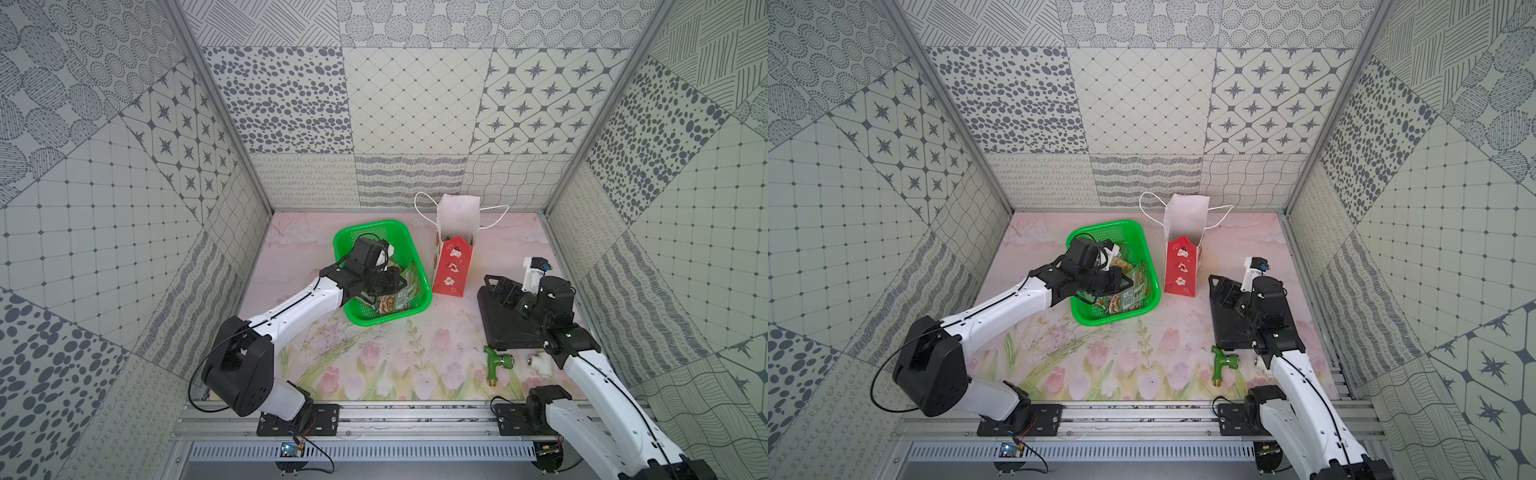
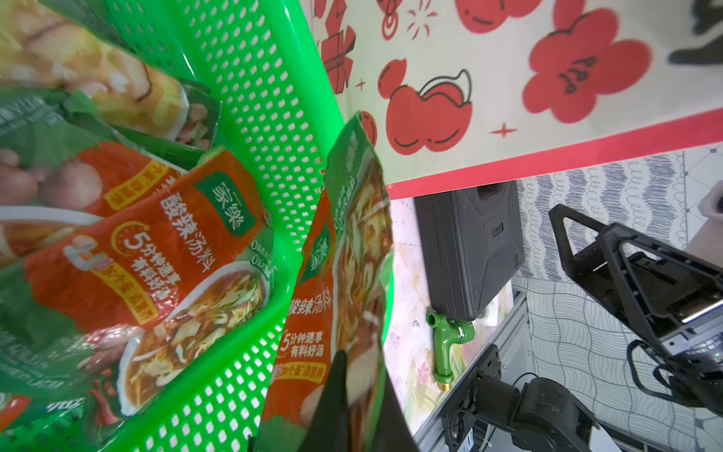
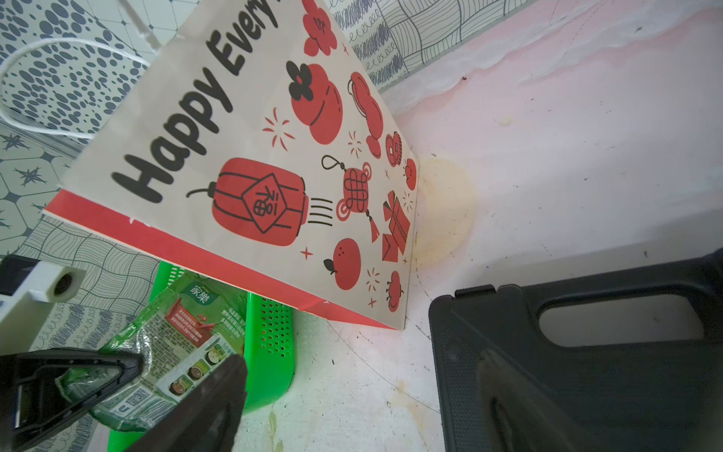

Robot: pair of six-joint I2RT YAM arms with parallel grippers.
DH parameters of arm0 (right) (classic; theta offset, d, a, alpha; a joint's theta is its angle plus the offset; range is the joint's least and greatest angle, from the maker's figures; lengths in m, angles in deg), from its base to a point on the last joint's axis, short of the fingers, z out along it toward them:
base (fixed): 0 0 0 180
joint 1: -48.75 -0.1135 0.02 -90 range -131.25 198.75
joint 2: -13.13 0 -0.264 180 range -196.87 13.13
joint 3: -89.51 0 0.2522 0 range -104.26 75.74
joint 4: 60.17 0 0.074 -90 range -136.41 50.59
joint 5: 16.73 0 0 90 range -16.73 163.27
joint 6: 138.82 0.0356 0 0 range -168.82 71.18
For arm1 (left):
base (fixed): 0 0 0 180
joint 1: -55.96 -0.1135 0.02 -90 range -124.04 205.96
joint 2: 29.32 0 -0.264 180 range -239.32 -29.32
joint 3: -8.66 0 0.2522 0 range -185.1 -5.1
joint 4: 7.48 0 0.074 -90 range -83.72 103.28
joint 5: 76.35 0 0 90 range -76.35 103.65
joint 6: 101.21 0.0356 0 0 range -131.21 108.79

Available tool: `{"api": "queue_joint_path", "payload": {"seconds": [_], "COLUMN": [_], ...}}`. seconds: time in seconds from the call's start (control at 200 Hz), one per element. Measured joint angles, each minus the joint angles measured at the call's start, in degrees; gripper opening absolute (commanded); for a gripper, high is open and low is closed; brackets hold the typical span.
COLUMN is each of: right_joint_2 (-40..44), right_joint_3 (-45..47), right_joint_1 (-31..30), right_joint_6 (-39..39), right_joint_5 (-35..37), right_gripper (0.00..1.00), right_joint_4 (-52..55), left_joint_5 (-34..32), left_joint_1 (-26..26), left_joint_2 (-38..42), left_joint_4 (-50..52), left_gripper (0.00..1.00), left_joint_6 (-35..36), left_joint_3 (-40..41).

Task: Place the condiment packets inside the bag
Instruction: Pick up the condiment packet from the storage box, then place the condiment packet in the paper bag.

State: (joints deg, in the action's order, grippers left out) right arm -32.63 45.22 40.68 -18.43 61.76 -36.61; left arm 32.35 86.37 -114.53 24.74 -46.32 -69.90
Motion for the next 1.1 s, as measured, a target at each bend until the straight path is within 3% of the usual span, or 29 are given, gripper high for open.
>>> {"api": "queue_joint_path", "payload": {"seconds": [0.41, 0.635, 0.815, 1.101], "right_joint_2": [0.3, 0.3, 0.4, 0.5], "right_joint_3": [0.0, 0.0, 0.0, 0.0], "right_joint_1": [-0.1, -0.1, -0.1, -0.1], "right_joint_6": [0.0, 0.0, 0.0, 0.0], "right_joint_5": [0.0, 0.2, 0.2, 0.5], "right_gripper": [0.97, 0.97, 0.97, 0.97], "right_joint_4": [0.2, 0.2, 0.3, 0.3], "left_joint_5": [-14.5, -18.9, -18.6, -12.5], "left_joint_1": [3.1, 3.5, 3.6, 4.4], "left_joint_2": [4.5, 6.1, 4.8, -2.7], "left_joint_4": [14.6, 21.0, 23.8, 24.6], "left_gripper": [0.0, 0.0, 0.0, 0.0], "left_joint_6": [2.8, 3.4, 3.6, 3.3], "left_joint_3": [-14.7, -24.5, -32.5, -46.1]}}
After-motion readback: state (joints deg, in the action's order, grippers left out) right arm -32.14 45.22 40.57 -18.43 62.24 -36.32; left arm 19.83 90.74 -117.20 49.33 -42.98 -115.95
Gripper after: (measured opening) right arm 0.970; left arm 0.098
